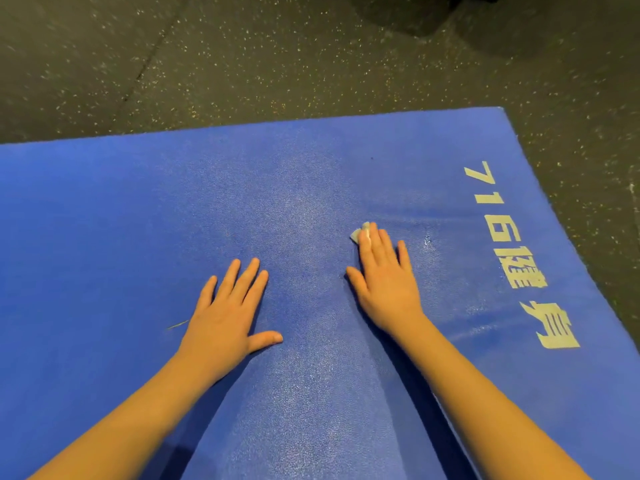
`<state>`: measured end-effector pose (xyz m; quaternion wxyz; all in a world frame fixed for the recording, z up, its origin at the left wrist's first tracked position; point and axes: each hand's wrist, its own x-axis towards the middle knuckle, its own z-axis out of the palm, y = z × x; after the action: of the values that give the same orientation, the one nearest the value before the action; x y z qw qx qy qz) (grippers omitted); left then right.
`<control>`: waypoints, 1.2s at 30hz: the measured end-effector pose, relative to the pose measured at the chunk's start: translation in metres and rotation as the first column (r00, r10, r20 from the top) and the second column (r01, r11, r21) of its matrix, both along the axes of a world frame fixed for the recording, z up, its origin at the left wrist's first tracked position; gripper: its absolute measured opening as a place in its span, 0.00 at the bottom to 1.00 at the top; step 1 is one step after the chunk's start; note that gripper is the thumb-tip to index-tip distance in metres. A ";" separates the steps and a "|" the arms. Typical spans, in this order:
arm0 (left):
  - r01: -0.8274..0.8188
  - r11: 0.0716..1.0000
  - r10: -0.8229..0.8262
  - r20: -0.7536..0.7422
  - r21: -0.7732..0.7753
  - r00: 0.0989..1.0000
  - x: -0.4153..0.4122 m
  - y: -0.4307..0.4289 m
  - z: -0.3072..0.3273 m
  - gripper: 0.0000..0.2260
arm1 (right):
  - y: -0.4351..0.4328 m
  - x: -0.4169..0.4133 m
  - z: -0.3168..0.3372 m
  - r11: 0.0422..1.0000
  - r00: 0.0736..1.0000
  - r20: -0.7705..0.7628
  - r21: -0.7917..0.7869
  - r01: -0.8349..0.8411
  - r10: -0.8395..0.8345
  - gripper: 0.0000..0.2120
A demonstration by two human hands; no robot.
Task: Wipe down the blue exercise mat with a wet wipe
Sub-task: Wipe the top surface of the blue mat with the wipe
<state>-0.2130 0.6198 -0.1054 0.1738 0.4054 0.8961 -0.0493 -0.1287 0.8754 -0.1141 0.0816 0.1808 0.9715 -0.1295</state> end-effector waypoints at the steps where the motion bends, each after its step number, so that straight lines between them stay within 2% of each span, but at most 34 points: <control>1: -0.002 1.000 0.002 -0.002 -0.001 1.000 0.000 0.000 0.000 0.43 | -0.011 -0.001 0.001 1.000 1.000 -0.006 -0.016 0.026 -0.026 0.37; 2: -0.006 1.000 0.006 0.000 0.000 1.000 0.001 0.000 0.001 0.43 | -0.026 0.002 0.002 0.999 1.000 -0.009 -0.051 -0.010 0.010 0.37; 4: -0.025 1.000 0.025 0.013 0.003 1.000 0.003 0.001 0.002 0.42 | -0.049 0.019 0.002 0.968 0.976 -0.022 -0.128 -0.217 0.216 0.36; 6: -0.043 0.999 0.043 0.028 0.014 0.999 0.008 0.000 0.004 0.41 | -0.046 0.032 0.002 0.922 0.926 -0.036 -0.078 -0.378 0.377 0.34; 7: -0.045 0.999 0.044 0.033 0.024 0.998 0.012 -0.002 0.005 0.40 | -0.036 0.031 0.001 0.927 0.927 -0.041 -0.019 -0.375 0.374 0.33; 9: -0.028 0.999 0.027 0.034 0.040 0.999 0.022 -0.006 0.007 0.38 | -0.017 0.026 0.004 0.972 0.972 -0.021 0.024 -0.233 0.234 0.34; 11: -0.004 0.999 0.003 0.031 0.041 1.000 0.032 -0.011 0.008 0.38 | -0.016 0.022 0.006 0.996 0.997 0.024 -0.053 -0.066 0.067 0.37; 12: -0.001 0.999 0.000 0.034 0.037 0.999 0.036 -0.013 0.009 0.38 | -0.025 0.022 0.007 0.996 0.999 0.027 -0.078 -0.038 0.041 0.38; 14: -0.009 1.000 0.008 0.038 0.023 0.999 0.040 -0.013 0.010 0.38 | -0.050 0.032 0.011 0.982 0.991 -0.003 -0.132 -0.133 0.133 0.37; 16: -0.020 1.000 0.019 0.033 0.006 0.999 0.040 -0.013 0.011 0.38 | -0.062 0.049 0.010 0.931 0.942 -0.020 -0.151 -0.333 0.334 0.34; 18: -0.037 0.999 0.037 0.037 -0.008 0.999 0.041 -0.013 0.011 0.38 | -0.049 0.055 0.009 0.905 0.908 -0.013 -0.076 -0.419 0.419 0.33; 20: -0.064 0.998 0.064 0.042 -0.008 0.997 0.044 -0.014 0.011 0.38 | -0.031 0.050 0.012 0.948 0.948 0.019 -0.030 -0.318 0.318 0.34; 23: -0.093 0.996 0.093 0.049 0.013 0.994 0.053 -0.017 0.014 0.37 | -0.032 0.047 0.013 0.987 0.989 0.052 -0.091 -0.134 0.139 0.39; 25: -0.086 0.996 0.084 0.058 0.039 0.995 0.062 -0.020 0.016 0.38 | -0.053 0.054 0.015 0.974 0.983 0.033 -0.142 -0.174 0.181 0.39; 28: -0.121 0.991 0.112 0.145 0.051 0.983 0.077 -0.026 0.017 0.43 | -0.070 0.075 0.019 0.892 0.907 0.029 -0.195 -0.407 0.420 0.38; 29: -0.138 0.989 0.127 0.156 0.060 0.980 0.081 -0.028 0.018 0.46 | -0.067 0.078 0.022 0.879 0.891 0.034 -0.186 -0.440 0.453 0.38; 31: -0.173 0.983 0.161 0.170 0.058 0.972 0.086 -0.029 0.022 0.51 | -0.050 0.075 0.022 0.906 0.909 0.057 -0.128 -0.404 0.413 0.40; 33: -0.209 0.978 0.204 0.198 0.005 0.959 0.089 -0.028 0.028 0.55 | -0.037 0.072 0.021 0.961 0.955 0.106 -0.064 -0.270 0.276 0.42; 35: -0.226 0.974 0.227 0.206 -0.030 0.952 0.093 -0.027 0.035 0.57 | -0.042 0.072 0.023 0.984 0.978 0.121 -0.074 -0.160 0.168 0.41; 36: -0.231 0.972 0.235 0.217 -0.041 0.948 0.095 -0.028 0.037 0.57 | -0.051 0.077 0.026 0.980 0.977 0.118 -0.114 -0.163 0.176 0.42</control>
<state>-0.1176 0.5920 -0.0685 0.2797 0.2984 0.9125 0.0100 -0.0513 0.8246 -0.0886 0.1635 0.1006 0.9682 -0.1604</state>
